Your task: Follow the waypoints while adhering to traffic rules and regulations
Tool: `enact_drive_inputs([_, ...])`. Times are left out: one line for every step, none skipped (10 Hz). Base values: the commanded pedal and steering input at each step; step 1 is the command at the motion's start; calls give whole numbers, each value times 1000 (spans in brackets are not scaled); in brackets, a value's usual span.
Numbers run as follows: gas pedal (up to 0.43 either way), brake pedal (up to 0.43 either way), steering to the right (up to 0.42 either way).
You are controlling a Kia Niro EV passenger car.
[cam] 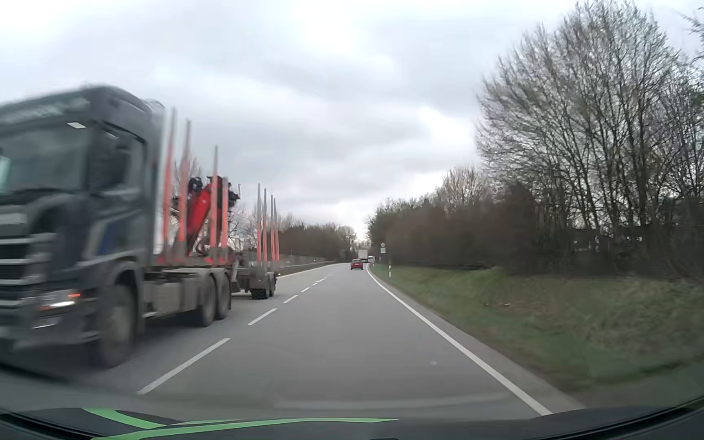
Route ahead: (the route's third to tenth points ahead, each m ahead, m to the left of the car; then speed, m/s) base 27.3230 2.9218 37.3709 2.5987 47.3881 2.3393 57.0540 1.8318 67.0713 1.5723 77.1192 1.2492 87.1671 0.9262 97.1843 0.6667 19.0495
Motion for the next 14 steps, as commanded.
enact_drive_inputs([169,0,2])
enact_drive_inputs([169,0,2])
enact_drive_inputs([169,0,2])
enact_drive_inputs([169,0,2])
enact_drive_inputs([169,0,2])
enact_drive_inputs([169,0,2])
enact_drive_inputs([169,0,2])
enact_drive_inputs([169,0,2])
enact_drive_inputs([169,0,2])
enact_drive_inputs([169,0,2])
enact_drive_inputs([169,0,2])
enact_drive_inputs([169,0,2])
enact_drive_inputs([169,0,2])
enact_drive_inputs([169,0,2])
